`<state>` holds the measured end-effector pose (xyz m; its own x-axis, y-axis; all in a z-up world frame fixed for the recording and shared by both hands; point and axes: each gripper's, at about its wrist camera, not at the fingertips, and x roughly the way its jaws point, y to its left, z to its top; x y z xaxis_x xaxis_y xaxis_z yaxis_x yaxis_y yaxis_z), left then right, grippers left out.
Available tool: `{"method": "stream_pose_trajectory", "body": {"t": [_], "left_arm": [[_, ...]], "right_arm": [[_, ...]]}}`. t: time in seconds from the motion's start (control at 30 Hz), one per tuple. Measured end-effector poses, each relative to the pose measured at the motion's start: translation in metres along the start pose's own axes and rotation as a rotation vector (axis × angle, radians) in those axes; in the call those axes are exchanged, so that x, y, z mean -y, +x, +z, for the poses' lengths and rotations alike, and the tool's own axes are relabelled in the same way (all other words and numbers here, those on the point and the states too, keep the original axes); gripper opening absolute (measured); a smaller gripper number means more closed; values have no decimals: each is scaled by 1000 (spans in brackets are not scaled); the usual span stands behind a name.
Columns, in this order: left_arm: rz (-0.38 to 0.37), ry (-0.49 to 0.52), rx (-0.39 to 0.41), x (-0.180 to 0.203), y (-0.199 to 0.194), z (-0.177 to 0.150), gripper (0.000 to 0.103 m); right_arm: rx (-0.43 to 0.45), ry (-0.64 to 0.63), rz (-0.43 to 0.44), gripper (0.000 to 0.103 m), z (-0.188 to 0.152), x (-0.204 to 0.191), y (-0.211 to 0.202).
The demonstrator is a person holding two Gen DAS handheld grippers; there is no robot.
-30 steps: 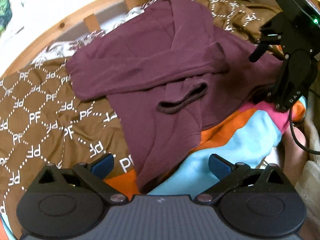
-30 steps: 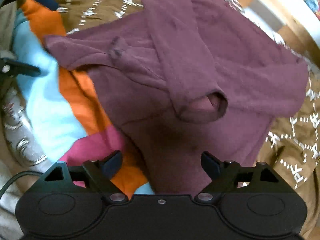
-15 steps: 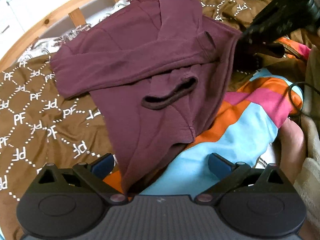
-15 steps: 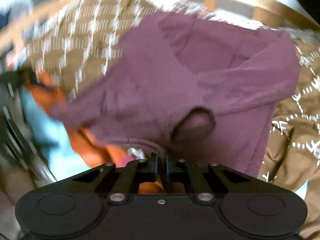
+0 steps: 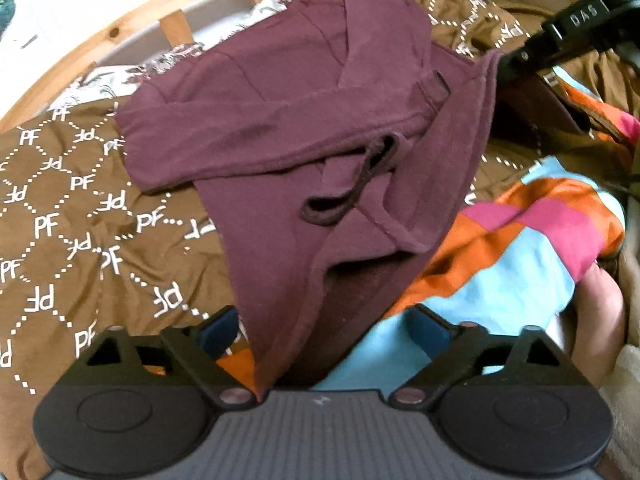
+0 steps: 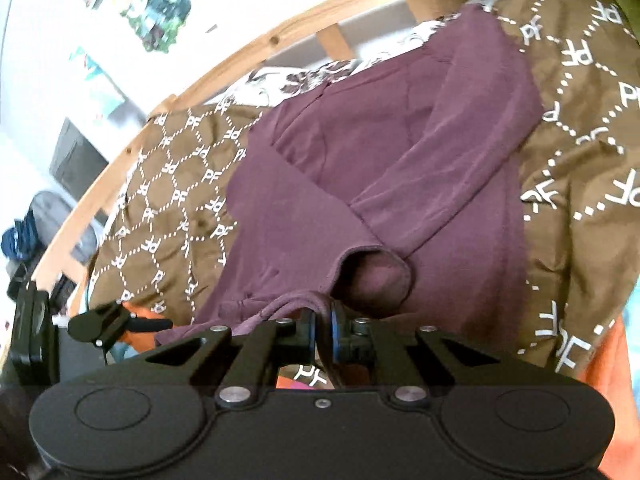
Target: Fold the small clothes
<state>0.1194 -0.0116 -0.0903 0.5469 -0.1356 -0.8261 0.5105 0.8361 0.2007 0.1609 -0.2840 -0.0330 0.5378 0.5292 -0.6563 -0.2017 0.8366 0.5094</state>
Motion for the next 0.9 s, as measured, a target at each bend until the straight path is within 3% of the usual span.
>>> {"method": "stream_pose_trajectory", "body": {"t": [0.17, 0.5, 0.67, 0.73, 0.8, 0.9], "left_arm": [[19, 4, 11, 1, -1, 2, 87], [31, 143, 54, 35, 21, 14, 88], [95, 199, 102, 55, 30, 15, 86], [167, 173, 117, 50, 26, 14, 69], [228, 114, 118, 40, 23, 12, 42], [233, 0, 153, 18, 12, 11, 16]], "right_arm": [[17, 19, -6, 7, 1, 2, 0], [43, 68, 15, 7, -1, 9, -2], [46, 56, 15, 7, -2, 6, -3], [48, 50, 13, 7, -2, 6, -4], [46, 40, 8, 8, -2, 5, -4], [32, 9, -7, 8, -3, 0, -4]]}}
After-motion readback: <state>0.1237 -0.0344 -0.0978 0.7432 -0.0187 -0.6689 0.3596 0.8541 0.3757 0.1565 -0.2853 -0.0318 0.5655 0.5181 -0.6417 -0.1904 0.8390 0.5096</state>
